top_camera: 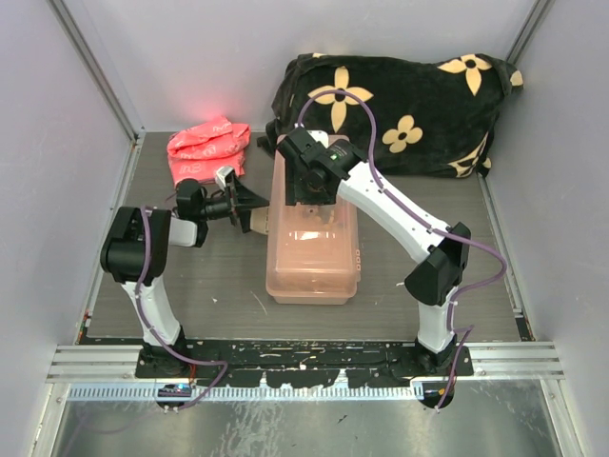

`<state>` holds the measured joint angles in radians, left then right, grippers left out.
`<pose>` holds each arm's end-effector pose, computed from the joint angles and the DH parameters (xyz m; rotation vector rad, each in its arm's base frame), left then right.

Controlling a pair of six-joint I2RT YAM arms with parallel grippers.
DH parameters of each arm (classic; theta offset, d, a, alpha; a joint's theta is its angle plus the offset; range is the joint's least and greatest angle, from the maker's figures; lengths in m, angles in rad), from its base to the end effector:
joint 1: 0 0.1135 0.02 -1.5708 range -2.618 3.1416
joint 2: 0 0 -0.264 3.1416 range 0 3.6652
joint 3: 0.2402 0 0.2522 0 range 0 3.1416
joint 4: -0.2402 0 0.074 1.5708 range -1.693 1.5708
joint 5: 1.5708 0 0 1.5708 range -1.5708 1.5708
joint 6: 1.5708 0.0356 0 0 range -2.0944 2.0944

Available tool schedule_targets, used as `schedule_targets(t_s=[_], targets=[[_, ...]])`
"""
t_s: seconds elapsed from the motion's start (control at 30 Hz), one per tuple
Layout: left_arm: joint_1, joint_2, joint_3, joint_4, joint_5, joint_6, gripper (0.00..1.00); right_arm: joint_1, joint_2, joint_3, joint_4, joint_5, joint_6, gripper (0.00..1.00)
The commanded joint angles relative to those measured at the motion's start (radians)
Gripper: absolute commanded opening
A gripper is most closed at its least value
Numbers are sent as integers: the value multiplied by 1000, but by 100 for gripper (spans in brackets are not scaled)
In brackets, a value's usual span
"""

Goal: Pack the tool kit

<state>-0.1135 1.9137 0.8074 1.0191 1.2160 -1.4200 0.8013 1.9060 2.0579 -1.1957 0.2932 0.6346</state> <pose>0.3521 -0.0737 0.1625 -0.1805 2.1051 -2.0254 0.2817 0.2760 0.3658 -0.1111 2.5517 0.1691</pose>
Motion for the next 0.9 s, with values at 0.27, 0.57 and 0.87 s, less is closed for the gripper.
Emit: schedule_targets(t_s=[0.27, 0.57, 0.87], targets=[[18, -169, 31, -46, 90, 59, 97, 14, -33, -63, -4, -45, 31, 65], [41, -250, 61, -365, 109, 289, 95, 16, -34, -82, 21, -54, 33, 65], [52, -318, 136, -953, 83, 734, 97, 19, -50, -135, 61, -65, 38, 65]])
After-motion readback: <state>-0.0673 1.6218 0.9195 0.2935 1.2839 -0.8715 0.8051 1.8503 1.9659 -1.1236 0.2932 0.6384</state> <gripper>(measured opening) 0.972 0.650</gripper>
